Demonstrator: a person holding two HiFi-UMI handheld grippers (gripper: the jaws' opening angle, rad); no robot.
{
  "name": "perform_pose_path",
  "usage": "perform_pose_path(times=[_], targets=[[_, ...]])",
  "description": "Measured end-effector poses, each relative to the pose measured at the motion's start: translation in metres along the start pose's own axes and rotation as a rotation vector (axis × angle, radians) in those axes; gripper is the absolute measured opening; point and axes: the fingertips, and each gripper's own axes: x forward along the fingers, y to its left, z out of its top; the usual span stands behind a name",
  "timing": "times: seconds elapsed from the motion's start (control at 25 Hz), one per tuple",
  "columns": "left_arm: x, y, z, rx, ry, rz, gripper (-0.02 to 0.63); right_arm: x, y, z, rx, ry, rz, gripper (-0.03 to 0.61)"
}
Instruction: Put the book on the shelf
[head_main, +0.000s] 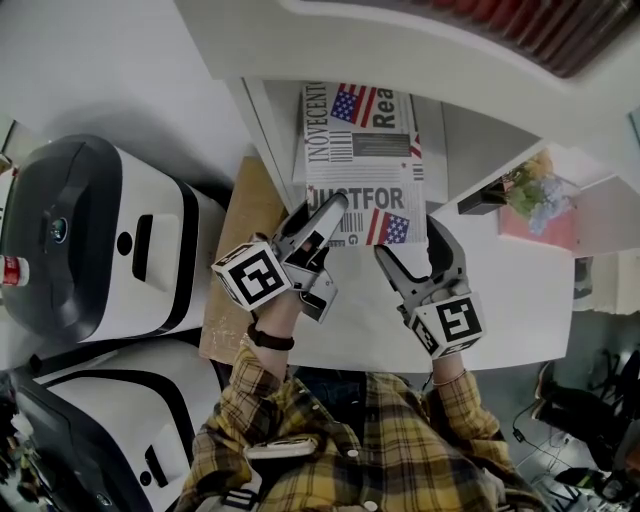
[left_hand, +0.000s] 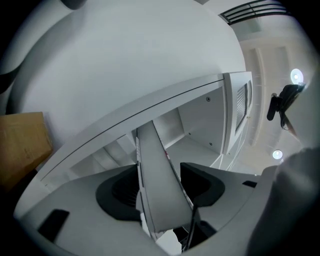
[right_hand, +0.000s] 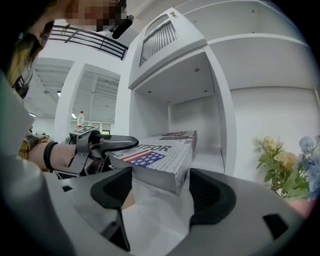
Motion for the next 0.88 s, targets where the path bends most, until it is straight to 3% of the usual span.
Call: perform_pose_path(times=[0.28, 0.48, 0.64, 0.8, 0.88], targets=[[-0.022, -0.020, -0.007, 0.066, 0.013, -0.009, 0.290, -0.006, 0.004, 0.014, 0.014, -0.021, -0.030, 0.345], [-0.045, -0.029, -0.025, 0.256, 0.023, -0.012, 0.304, -0.009, 0.007, 0.015, -0.015, -0.048, -0.090, 0.345], [-0.050, -0.024, -0.039, 0.333, 0.050, 0.005, 0.304, -0.004, 0.003, 0.007, 0.002, -0.047, -0.094, 0.345], [-0.051, -0.022, -0.039, 0.427, 0.062, 0.091, 0.296, -0.003, 0.005, 0.013, -0.023, -0.048, -0.102, 0.345], [-0.052, -0.018, -0.036, 0.464, 0.059, 0.154, 0.244, -0.005, 0.006, 0.015, -0.034, -0.049, -0.108, 0.344]])
